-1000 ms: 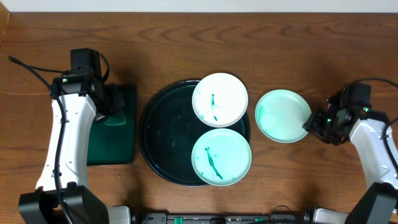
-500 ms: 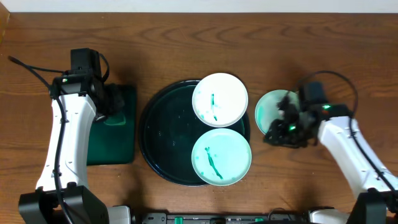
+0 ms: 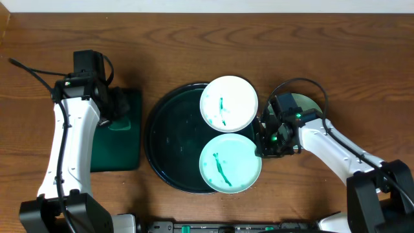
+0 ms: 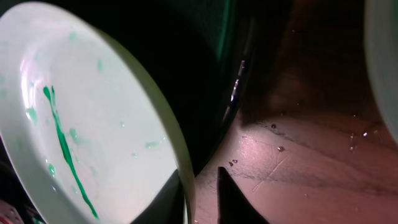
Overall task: Clean dirty plates on tray and stack at the side
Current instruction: 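Release the plate and reach the right gripper to the bottom plate rim, then scrub the bottom plate with the sponge in the left gripper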
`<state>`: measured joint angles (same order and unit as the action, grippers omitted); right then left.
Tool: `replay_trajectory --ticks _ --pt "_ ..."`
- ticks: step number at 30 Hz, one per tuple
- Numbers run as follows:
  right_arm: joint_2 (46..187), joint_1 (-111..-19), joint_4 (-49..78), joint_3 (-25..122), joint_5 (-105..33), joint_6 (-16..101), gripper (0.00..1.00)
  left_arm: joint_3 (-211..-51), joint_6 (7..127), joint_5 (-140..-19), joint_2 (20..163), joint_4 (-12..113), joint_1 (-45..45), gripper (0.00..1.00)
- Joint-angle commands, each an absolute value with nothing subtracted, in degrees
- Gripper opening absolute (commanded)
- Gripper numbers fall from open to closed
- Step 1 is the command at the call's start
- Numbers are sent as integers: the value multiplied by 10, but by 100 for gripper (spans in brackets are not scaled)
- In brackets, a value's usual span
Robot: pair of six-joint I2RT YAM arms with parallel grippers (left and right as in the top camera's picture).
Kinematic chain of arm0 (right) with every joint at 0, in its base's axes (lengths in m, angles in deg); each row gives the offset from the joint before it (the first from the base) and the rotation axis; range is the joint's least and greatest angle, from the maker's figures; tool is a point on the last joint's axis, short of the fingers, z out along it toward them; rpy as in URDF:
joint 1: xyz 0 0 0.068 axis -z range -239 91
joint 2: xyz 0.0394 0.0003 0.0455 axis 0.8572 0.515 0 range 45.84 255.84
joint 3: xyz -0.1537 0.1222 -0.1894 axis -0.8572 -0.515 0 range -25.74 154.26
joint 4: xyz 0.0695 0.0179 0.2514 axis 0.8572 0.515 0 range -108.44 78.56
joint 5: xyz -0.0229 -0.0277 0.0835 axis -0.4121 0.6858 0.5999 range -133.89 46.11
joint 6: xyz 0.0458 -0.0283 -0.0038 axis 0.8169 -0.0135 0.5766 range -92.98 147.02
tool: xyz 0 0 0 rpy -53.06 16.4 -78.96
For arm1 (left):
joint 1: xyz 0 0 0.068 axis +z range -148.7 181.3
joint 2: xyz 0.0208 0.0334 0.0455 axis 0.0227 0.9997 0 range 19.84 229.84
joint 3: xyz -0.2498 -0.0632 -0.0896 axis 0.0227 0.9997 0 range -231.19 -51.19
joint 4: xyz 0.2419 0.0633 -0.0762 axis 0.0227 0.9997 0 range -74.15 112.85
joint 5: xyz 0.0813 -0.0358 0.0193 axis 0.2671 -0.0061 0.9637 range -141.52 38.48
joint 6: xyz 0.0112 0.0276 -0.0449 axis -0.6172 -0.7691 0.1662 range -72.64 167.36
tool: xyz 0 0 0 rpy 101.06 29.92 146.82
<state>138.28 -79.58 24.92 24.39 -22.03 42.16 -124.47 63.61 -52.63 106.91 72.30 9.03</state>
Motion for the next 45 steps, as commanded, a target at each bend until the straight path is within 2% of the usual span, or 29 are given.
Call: replay_trajectory --ticks 1,3,9,16,20,24,31,34,39,45 --pt "1383 -801 244 245 -203 429 6 -1245 627 -519 1067 723 92 7" --pt "1383 -805 242 250 -190 429 1 -1245 627 -519 1067 723 92 7" --pt "1384 -861 233 283 -191 471 1 -1245 627 -519 1067 723 92 7" --pt "1389 -952 133 335 -314 624 1 -1245 627 -519 1067 723 92 7" --pt "1426 -987 75 351 -353 657 1 -1245 627 -519 1067 723 92 7" --pt "1498 -1020 94 401 -360 654 1 -1245 627 -521 1067 723 92 7" --pt "1596 -1024 176 489 -352 647 1 -1239 627 -529 1067 724 80 7" --pt "1624 -1017 193 512 -332 647 1 -1228 627 -573 1067 723 62 7" --pt "1629 -1003 195 513 -314 647 1 -1195 653 -641 1067 713 14 7" --pt "1629 -1003 196 513 -314 647 1 -1112 715 -641 1067 659 -57 7"
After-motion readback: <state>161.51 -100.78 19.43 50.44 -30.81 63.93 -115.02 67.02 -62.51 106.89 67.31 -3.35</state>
